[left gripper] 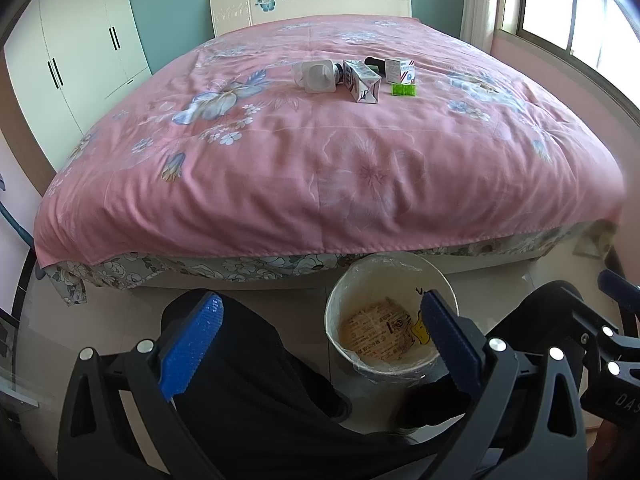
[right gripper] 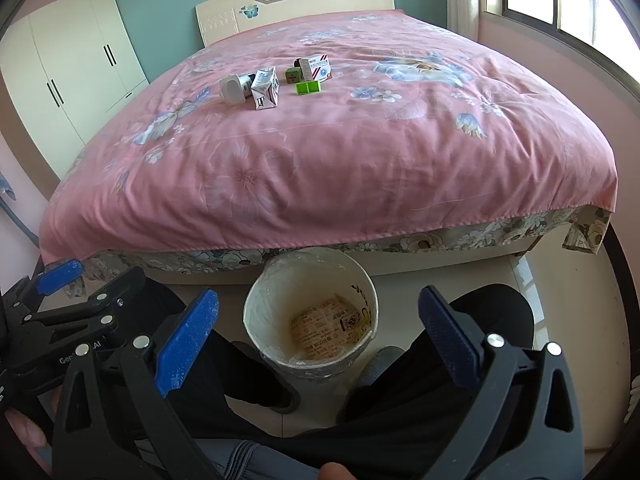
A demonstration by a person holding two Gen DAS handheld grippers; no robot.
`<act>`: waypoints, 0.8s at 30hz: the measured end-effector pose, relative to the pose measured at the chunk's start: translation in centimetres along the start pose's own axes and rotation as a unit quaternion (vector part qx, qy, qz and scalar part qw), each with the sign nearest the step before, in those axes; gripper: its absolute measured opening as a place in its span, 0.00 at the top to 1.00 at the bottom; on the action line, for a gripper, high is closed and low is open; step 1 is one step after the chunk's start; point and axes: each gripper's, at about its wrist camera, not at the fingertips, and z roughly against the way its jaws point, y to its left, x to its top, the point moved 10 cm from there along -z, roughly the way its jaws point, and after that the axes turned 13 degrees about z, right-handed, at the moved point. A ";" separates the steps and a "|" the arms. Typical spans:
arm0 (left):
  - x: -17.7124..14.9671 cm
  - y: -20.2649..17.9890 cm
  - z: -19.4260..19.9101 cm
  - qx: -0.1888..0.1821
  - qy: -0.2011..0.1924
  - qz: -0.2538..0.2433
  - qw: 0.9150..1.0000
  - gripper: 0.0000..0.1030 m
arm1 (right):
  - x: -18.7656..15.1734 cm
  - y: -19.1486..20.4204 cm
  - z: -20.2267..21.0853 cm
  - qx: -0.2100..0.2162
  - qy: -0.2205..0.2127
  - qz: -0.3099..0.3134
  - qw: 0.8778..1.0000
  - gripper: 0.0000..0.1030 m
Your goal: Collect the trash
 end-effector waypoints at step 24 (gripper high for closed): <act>0.1 0.2 -0.2 -0.003 0.010 0.006 1.000 0.02 | 0.0 0.1 0.1 0.001 0.000 0.005 1.000 0.05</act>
